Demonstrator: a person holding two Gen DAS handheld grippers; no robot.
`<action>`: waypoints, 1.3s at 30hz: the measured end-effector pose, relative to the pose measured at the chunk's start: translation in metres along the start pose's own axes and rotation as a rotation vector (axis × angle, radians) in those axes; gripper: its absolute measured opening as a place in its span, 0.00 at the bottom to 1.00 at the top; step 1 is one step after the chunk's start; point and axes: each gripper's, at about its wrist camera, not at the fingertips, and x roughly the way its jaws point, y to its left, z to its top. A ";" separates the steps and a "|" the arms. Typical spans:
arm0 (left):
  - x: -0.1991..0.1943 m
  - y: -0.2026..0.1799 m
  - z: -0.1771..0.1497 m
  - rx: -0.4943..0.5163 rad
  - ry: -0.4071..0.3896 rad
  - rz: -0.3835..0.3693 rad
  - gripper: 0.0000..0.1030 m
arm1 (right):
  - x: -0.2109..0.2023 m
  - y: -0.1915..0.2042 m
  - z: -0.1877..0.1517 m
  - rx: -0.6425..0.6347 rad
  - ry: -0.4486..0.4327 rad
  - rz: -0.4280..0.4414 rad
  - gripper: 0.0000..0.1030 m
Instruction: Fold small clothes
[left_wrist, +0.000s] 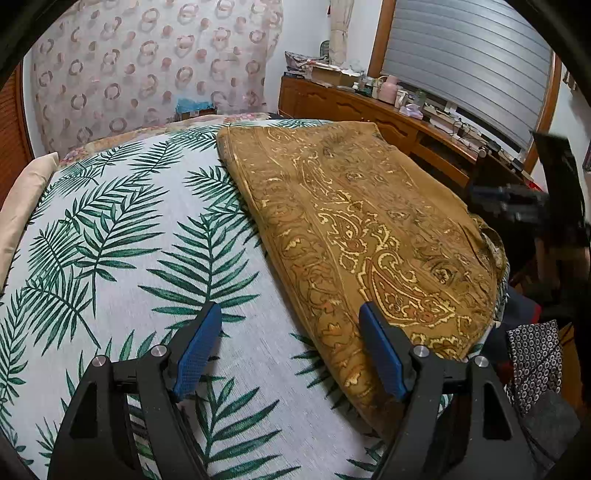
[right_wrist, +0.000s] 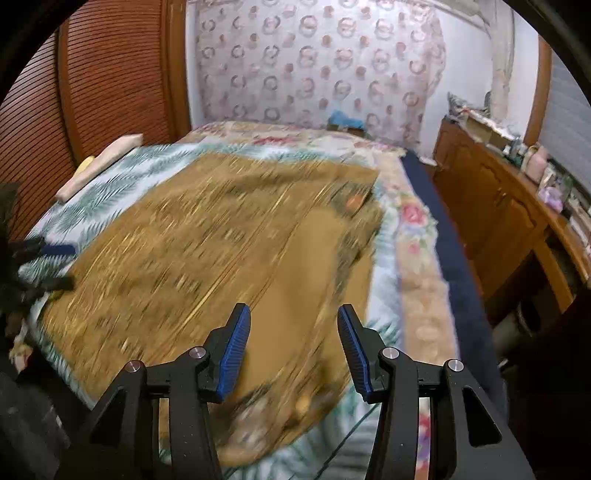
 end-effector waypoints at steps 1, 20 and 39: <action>-0.001 -0.001 -0.001 0.003 0.001 0.000 0.75 | -0.001 0.002 -0.005 0.000 0.005 0.011 0.49; -0.005 -0.011 -0.010 0.010 0.041 -0.065 0.56 | -0.020 -0.021 -0.024 0.034 -0.045 -0.010 0.03; -0.027 -0.030 0.002 0.028 0.006 -0.162 0.05 | -0.022 0.006 -0.014 0.028 -0.076 0.007 0.55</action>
